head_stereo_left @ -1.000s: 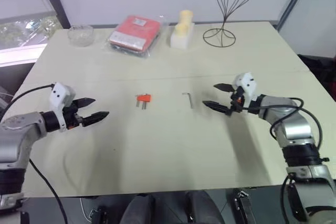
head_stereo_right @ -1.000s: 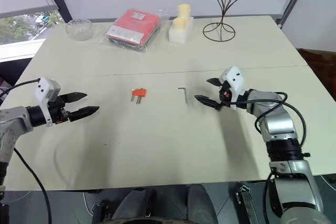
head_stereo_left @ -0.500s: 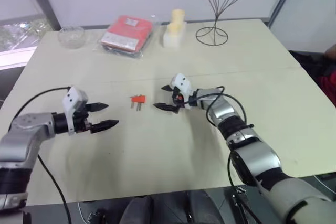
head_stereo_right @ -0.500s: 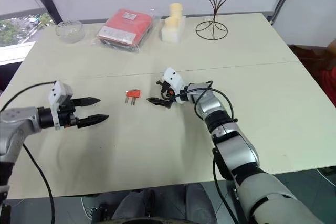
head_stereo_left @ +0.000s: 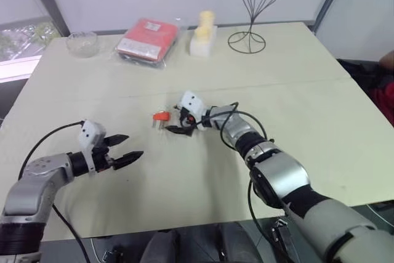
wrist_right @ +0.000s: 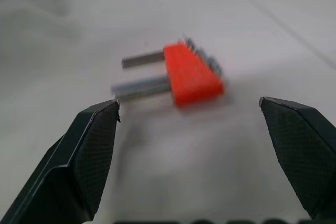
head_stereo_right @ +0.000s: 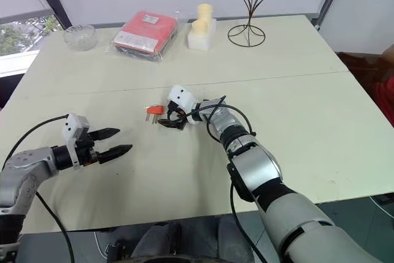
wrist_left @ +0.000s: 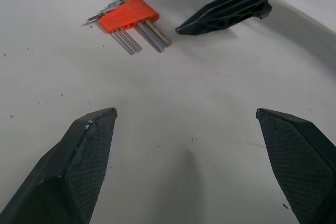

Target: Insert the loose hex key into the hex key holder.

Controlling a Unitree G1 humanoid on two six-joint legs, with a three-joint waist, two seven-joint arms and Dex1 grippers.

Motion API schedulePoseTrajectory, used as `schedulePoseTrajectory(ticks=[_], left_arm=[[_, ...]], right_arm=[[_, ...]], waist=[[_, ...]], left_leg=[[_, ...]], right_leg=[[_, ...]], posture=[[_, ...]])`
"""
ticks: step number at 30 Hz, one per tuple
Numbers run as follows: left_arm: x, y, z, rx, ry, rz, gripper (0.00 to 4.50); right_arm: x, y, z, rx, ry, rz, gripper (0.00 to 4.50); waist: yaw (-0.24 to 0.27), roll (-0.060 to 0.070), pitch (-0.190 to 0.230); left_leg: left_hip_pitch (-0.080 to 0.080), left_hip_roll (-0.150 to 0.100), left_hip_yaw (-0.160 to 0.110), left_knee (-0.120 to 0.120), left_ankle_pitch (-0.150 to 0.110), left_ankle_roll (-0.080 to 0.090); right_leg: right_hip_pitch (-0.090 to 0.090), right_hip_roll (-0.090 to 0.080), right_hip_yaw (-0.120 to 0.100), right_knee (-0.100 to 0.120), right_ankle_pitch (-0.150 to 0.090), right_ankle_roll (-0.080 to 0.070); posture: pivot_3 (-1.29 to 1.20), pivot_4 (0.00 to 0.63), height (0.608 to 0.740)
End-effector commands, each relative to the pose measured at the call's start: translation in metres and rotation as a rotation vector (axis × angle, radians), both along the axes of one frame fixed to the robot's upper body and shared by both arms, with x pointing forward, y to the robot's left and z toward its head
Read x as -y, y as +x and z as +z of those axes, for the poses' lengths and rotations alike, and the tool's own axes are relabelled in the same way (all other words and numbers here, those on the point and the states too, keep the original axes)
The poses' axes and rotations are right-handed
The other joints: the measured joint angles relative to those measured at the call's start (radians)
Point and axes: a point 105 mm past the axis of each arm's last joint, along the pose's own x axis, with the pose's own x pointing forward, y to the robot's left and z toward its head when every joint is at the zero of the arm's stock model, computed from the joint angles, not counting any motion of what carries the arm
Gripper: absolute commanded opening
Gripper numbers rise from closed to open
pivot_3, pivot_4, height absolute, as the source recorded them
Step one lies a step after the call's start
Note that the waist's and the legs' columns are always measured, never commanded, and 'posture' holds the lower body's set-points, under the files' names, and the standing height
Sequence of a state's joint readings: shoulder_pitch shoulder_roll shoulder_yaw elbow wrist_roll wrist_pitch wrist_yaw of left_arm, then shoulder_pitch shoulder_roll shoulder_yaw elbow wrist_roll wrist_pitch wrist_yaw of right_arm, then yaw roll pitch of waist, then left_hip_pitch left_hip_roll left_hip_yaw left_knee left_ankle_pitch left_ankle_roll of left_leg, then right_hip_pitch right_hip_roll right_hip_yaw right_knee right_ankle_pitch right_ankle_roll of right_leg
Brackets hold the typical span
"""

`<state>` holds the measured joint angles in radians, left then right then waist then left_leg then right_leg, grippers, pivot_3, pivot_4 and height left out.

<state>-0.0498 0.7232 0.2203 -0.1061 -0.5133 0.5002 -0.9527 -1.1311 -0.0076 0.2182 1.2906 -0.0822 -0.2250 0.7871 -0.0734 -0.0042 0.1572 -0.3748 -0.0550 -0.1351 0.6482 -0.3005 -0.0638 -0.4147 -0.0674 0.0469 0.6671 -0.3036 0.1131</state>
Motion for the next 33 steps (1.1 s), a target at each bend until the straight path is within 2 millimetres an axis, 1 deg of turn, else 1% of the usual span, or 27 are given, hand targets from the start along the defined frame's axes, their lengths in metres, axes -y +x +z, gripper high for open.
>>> schedulePoseTrajectory(ticks=[1, 14, 17, 20, 21, 22, 23, 30, 32, 33], left_arm=[[0.002, -0.001, 0.011, 0.044, -0.013, 0.01, 4.44], [0.01, -0.017, 0.008, 0.037, -0.027, 0.058, 4.44], [0.01, -0.021, 0.007, 0.035, -0.03, 0.073, 4.5], [0.012, -0.024, 0.007, 0.037, -0.034, 0.091, 4.5], [0.012, -0.025, 0.007, 0.038, -0.036, 0.096, 4.5], [0.012, -0.025, 0.007, 0.039, -0.038, 0.1, 4.5], [0.013, -0.025, 0.007, 0.04, -0.038, 0.105, 4.5], [0.013, -0.028, 0.009, 0.041, -0.035, 0.124, 4.5], [0.012, -0.022, 0.018, 0.059, -0.042, 0.111, 4.5], [0.011, -0.017, 0.026, 0.073, -0.044, 0.093, 4.5]], right_arm=[[-0.008, 0.004, 0.016, 0.061, 0.009, -0.006, 4.44], [-0.012, 0.001, -0.003, 0.065, -0.107, -0.013, 4.44], [-0.016, 0.0, -0.006, 0.061, -0.114, -0.023, 3.68], [-0.021, -0.001, -0.011, 0.048, -0.121, -0.044, 2.29], [-0.022, -0.002, -0.013, 0.043, -0.122, -0.05, 1.71], [-0.023, -0.002, -0.014, 0.039, -0.12, -0.055, 1.27], [-0.024, -0.002, -0.014, 0.033, -0.114, -0.061, 0.96], [-0.024, 0.0, -0.011, 0.021, -0.077, -0.092, 0.96], [-0.024, 0.003, 0.01, 0.15, -0.104, -0.018, 0.96], [-0.022, 0.005, 0.027, 0.274, -0.138, 0.041, 0.96]], waist=[[0.001, 0.0, 0.0], [-0.003, 0.0, 0.0], [-0.003, 0.0, 0.0], [-0.003, 0.0, 0.0], [-0.002, 0.0, 0.0], [-0.002, 0.0, 0.0], [-0.001, 0.0, 0.0], [0.0, 0.0, 0.0], [0.0, 0.0, 0.0], [0.005, 0.0, 0.0]], left_leg=[[0.0, 0.0, 0.0, 0.0, 0.0, 0.0], [0.001, 0.0, 0.0, 0.0, 0.0, 0.0], [0.001, 0.001, 0.0, 0.0, 0.0, -0.001], [0.001, 0.001, 0.0, 0.0, 0.001, -0.001], [0.001, 0.001, 0.0, 0.0, 0.001, -0.001], [0.001, 0.001, 0.0, 0.0, 0.001, -0.001], [0.001, 0.001, 0.0, 0.0, 0.001, -0.001], [0.002, 0.001, 0.0, 0.0, 0.001, -0.001], [0.002, 0.001, 0.0, 0.001, 0.001, -0.001], [0.002, 0.001, 0.0, 0.001, 0.001, -0.001]], right_leg=[[0.0, 0.0, 0.0, 0.0, 0.0, 0.0], [0.0, 0.001, 0.001, 0.001, 0.0, 0.0], [0.0, 0.001, 0.001, 0.001, 0.0, -0.001], [0.0, 0.001, 0.001, 0.001, 0.0, -0.001], [0.0, 0.001, 0.001, 0.001, 0.0, -0.001], [0.0, 0.001, 0.001, 0.002, 0.0, -0.001], [0.0, 0.001, 0.001, 0.002, 0.001, -0.001], [0.001, 0.001, 0.001, 0.002, 0.001, -0.001], [0.001, 0.001, 0.001, 0.002, 0.001, -0.001], [0.001, 0.001, 0.001, 0.002, 0.001, -0.001]], posture=[[0.0, 0.15, 0.74], [0.0, 0.15, 0.74], [0.0, 0.15, 0.74], [0.0, 0.15, 0.74], [0.0, 0.15, 0.74], [0.0, 0.15, 0.74], [0.0, 0.15, 0.74], [0.0, 0.15, 0.74], [0.0, 0.15, 0.74], [0.0, 0.15, 0.74]])
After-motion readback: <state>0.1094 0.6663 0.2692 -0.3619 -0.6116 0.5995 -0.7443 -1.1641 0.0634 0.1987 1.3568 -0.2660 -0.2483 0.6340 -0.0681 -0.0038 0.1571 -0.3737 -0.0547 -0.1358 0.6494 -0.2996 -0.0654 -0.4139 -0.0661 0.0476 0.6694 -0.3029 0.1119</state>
